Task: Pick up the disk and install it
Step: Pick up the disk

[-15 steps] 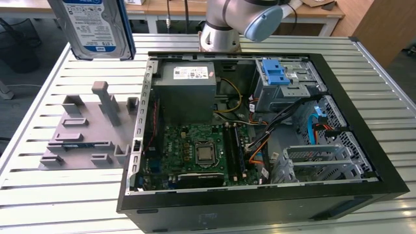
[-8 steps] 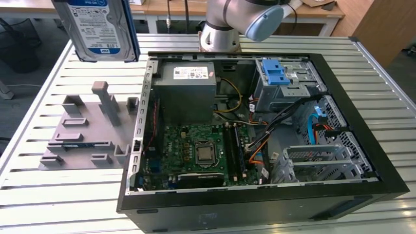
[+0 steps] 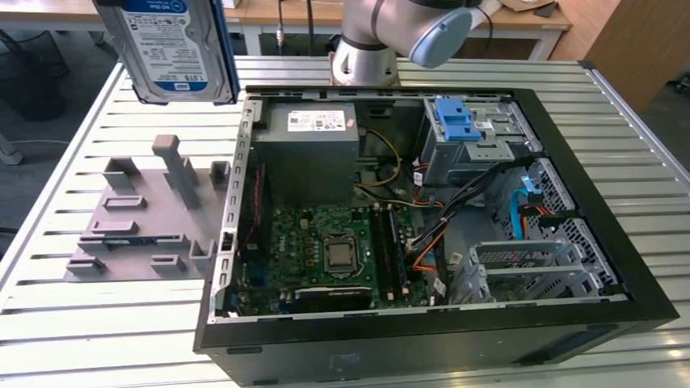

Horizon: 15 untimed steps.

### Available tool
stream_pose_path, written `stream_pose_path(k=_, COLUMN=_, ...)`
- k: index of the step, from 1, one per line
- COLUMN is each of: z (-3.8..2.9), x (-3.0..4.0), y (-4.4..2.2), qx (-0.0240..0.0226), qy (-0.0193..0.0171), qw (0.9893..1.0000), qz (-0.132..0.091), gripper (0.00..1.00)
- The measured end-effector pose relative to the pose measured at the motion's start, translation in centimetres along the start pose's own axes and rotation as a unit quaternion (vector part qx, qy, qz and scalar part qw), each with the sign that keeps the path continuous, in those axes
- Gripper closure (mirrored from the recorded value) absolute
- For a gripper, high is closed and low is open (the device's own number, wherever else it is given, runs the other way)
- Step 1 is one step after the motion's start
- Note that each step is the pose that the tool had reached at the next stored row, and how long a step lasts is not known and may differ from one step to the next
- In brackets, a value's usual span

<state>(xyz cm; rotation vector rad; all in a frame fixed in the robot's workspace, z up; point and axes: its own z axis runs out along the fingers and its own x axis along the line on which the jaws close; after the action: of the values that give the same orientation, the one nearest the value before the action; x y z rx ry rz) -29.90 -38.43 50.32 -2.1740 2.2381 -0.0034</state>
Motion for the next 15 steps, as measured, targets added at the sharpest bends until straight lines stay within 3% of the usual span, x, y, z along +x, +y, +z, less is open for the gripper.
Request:
stream_pose_path(k=1, z=0.00, x=0.03, y=-0.06, qx=-0.0001, qy=-0.0065, qw=1.0000, qz=0.000, gripper=0.64)
stream_pose_path(k=2, z=0.00, x=0.08, y=-0.13, qx=-0.0002, qy=-0.0103, qw=0.9999, qz=0.000, gripper=0.64)
stream_pose_path(k=15, z=0.02, x=1.08, y=-2.06, qx=-0.0014, qy=-0.0111, qw=0.9999, qz=0.000, gripper=0.64)
